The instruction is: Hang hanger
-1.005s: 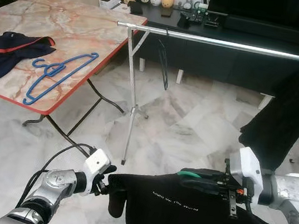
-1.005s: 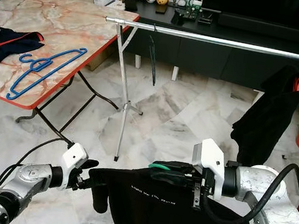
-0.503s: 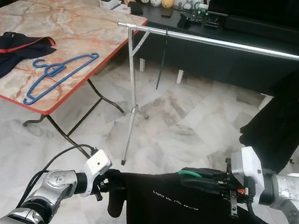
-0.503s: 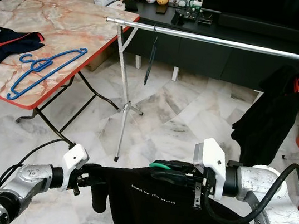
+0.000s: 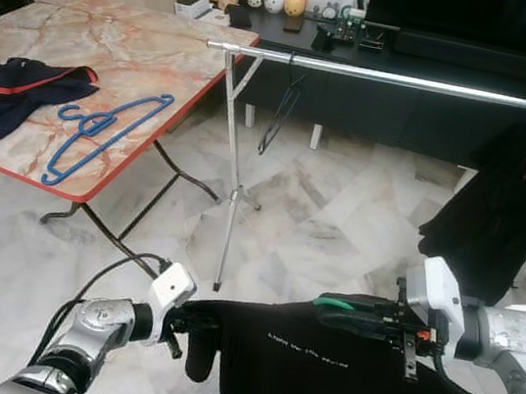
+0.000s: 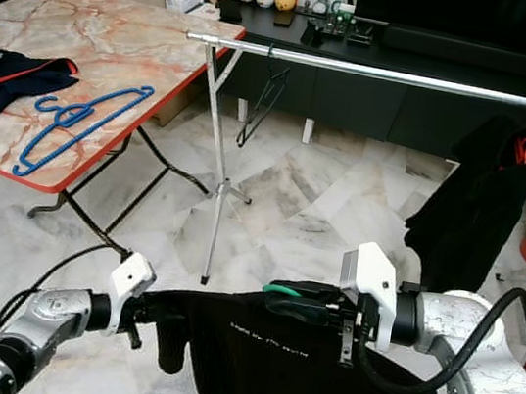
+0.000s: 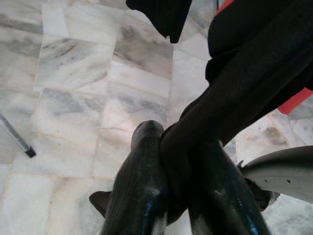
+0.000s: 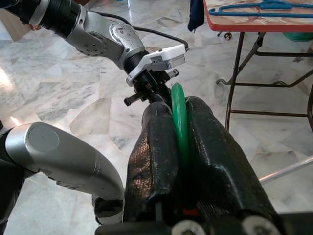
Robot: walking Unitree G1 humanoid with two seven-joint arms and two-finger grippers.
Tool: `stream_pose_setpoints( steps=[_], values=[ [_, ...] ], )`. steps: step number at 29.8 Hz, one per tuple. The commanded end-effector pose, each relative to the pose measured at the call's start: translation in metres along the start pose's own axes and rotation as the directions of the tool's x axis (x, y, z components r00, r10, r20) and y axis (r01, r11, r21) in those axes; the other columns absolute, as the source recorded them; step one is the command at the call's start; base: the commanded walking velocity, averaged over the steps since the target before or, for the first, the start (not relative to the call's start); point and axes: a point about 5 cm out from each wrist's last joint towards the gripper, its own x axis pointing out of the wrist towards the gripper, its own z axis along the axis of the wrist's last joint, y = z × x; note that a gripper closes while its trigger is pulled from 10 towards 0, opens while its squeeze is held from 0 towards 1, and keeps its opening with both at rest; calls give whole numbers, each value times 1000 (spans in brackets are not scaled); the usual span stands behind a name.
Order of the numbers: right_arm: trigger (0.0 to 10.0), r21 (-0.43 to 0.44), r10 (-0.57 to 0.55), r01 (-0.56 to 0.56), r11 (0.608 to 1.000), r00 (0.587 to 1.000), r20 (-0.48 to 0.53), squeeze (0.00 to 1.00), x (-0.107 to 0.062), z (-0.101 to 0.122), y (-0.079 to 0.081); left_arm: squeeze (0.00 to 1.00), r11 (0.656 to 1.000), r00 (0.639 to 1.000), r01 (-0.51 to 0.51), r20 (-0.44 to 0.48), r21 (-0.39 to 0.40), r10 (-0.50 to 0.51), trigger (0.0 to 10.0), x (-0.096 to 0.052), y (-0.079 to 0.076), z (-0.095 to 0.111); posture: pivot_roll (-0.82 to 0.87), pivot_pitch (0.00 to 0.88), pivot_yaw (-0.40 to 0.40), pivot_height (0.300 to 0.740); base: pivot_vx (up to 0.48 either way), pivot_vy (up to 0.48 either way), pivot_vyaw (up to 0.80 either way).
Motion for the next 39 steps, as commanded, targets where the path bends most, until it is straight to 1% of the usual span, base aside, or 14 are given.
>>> stream_pose_setpoints(
  steps=[1,7,11,15,21,23,24,25,28,32,33,36,38,39],
  values=[
    [0,-40,-10,10,999,1000,5,0,-1,7,-2,0,1000,999,-22,-34,16,22,0,-5,2,-6,0,13,63,740,0,0,0],
    [0,-36,-20,19,999,1000,-6,0,-2,4,-3,0,998,997,-68,-44,17,69,0,-11,6,-9,4,18,61,740,0,0,0],
    [0,-37,-36,35,999,999,-30,0,-2,1,-5,0,988,986,-148,-75,44,151,0,-17,12,-13,4,22,62,740,0,0,0],
    [0,-33,-40,39,999,999,-31,0,-3,0,-5,0,954,949,-295,-96,53,299,0,-25,24,-16,4,27,61,740,0,0,0],
    [0,-38,-62,60,997,996,-61,0,-5,-3,-7,0,894,885,-442,-124,79,449,0,-36,36,-19,4,34,62,740,0,0,0],
    [0,-41,-81,79,996,995,-62,0,-5,-4,-9,0,869,861,-487,-120,81,494,0,-39,39,-19,6,34,61,740,0,0,0],
    [0,-54,-128,125,991,990,-61,0,-5,-5,-14,0,855,848,-510,-115,91,518,0,-41,41,-19,5,36,61,740,0,0,0],
    [0,-54,-128,125,991,990,-61,0,-5,-5,-14,0,855,848,-510,-115,91,518,0,-41,41,-19,5,36,61,740,0,0,0],
    [0,-79,-206,201,977,976,-73,0,-7,-6,-24,0,859,848,-491,-146,145,509,0,-43,39,-24,7,39,61,740,0,0,0],
    [0,-116,-332,320,940,938,-100,0,-9,-11,-39,0,899,883,-375,-209,226,421,0,-41,27,-35,10,41,61,740,0,0,0],
    [0,-136,-402,387,912,909,-108,0,-10,-12,-46,0,911,890,-331,-238,248,388,0,-40,23,-40,12,42,61,740,0,0,0],
    [0,-169,-501,480,861,859,-110,0,-12,-13,-57,0,920,893,-291,-271,260,359,0,-40,18,-46,12,43,61,740,0,0,0],
    [0,-167,-539,520,838,837,-97,0,-13,-13,-62,0,925,896,-264,-287,271,340,0,-40,15,-49,12,43,61,740,0,0,0],
    [0,-154,-572,558,816,818,-66,0,-13,-10,-66,0,931,899,-247,-296,268,324,0,-39,12,-51,12,44,61,740,0,0,0]
  ],
)
